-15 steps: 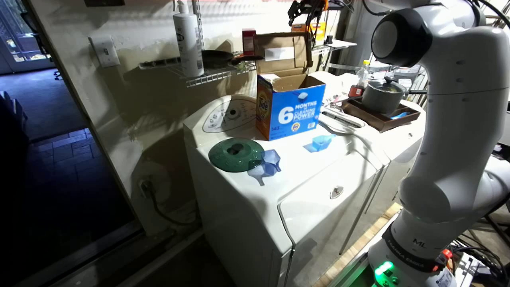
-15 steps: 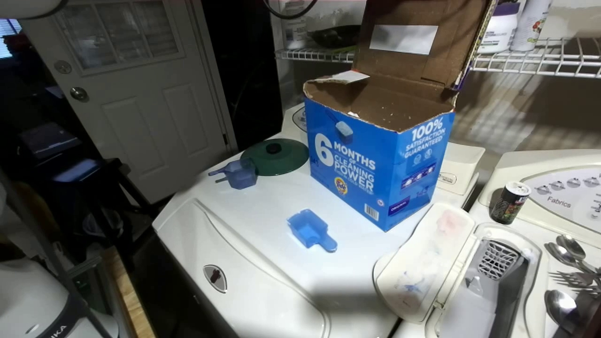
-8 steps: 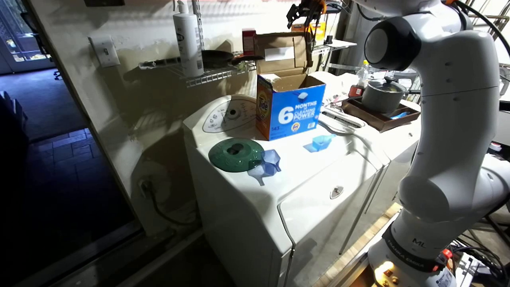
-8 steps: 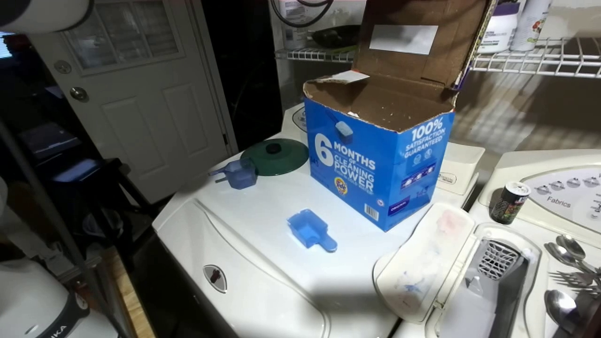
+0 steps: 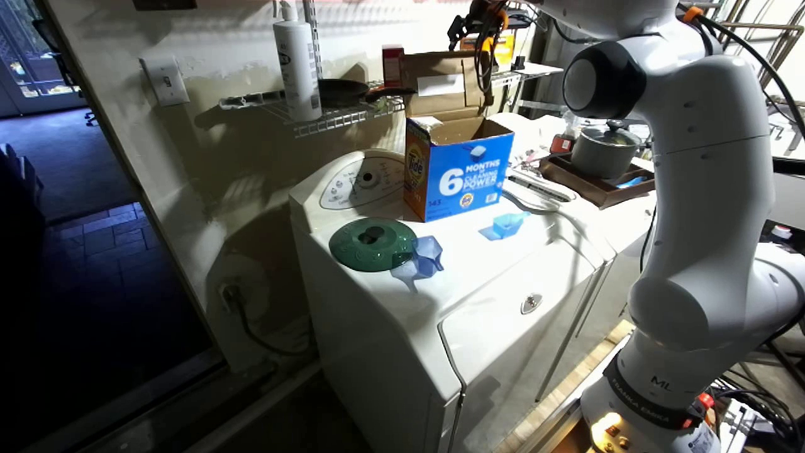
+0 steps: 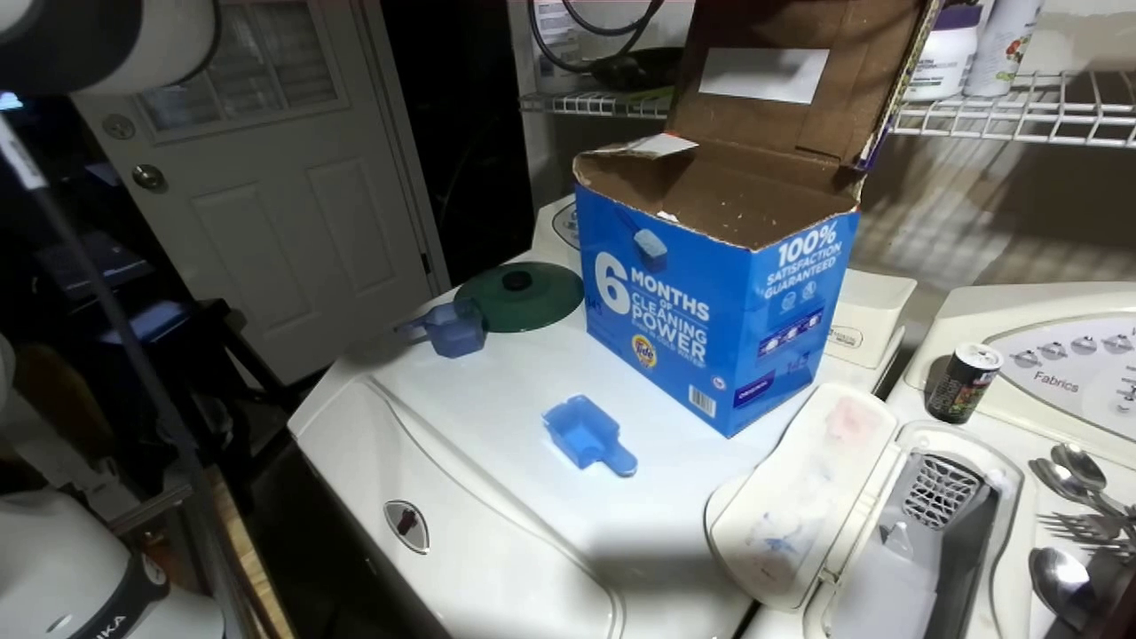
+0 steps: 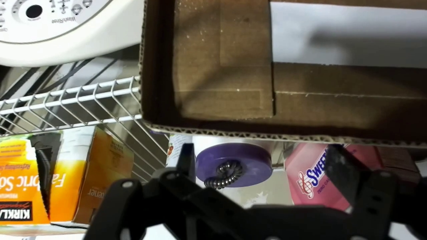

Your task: Close the lid of the blue box, then put the right blue object on the box

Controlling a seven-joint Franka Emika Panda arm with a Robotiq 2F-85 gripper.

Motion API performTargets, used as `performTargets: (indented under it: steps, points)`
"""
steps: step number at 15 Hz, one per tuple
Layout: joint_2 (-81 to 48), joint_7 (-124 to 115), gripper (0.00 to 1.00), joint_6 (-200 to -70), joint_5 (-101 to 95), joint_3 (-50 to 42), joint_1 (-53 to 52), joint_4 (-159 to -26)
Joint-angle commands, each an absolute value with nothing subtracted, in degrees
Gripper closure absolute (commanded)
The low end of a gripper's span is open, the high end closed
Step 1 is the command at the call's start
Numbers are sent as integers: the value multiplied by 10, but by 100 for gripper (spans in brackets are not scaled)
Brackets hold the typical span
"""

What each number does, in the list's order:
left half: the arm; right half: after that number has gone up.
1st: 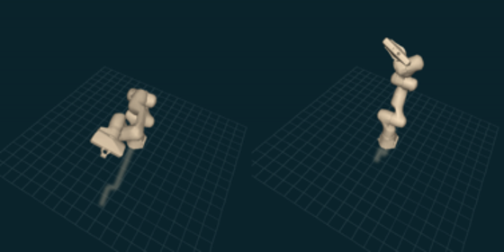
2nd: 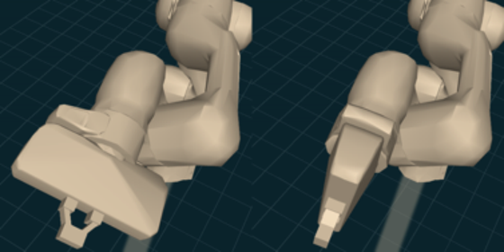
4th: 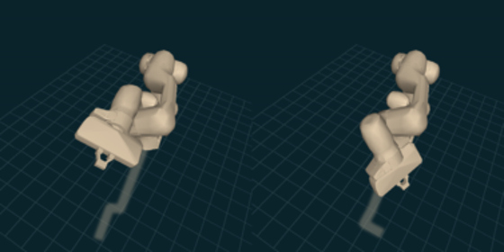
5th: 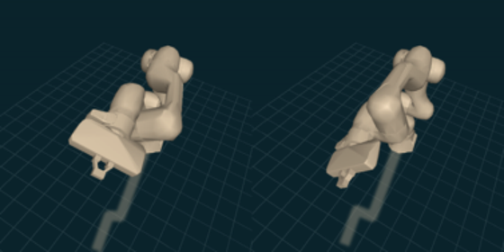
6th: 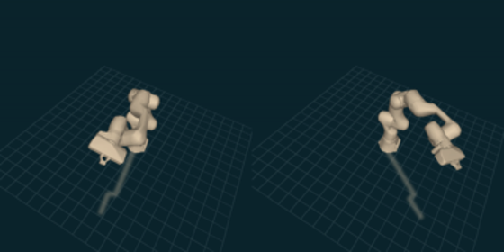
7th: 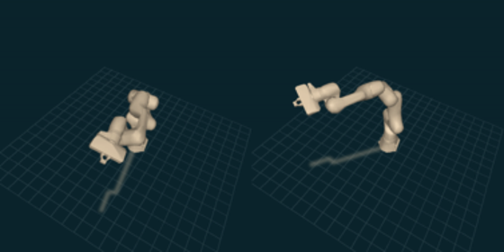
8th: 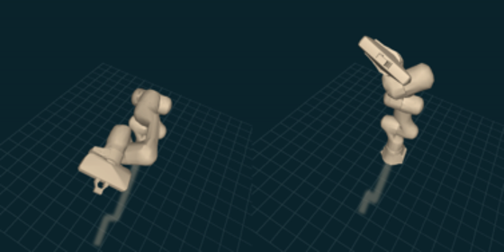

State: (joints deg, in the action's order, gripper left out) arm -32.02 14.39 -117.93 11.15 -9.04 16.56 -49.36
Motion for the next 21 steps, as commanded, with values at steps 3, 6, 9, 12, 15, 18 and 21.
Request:
performTargets:
  steps: [3, 6, 9, 12, 15, 18, 21]
  points:
    - [-343, 144, 0, -1110, 129, -80, 180, -438]
    - [-338, 136, 0, -1057, 129, -81, 181, -427]
    - [-337, 127, 0, -1003, 128, -82, 182, -417]
    - [-336, 117, 0, -952, 131, -81, 186, -407]
    - [-335, 103, 0, -905, 130, -81, 189, -398]
    - [-335, 88, 0, -854, 129, -82, 190, -397]
    - [-345, 70, 0, -807, 131, -79, 188, -399]
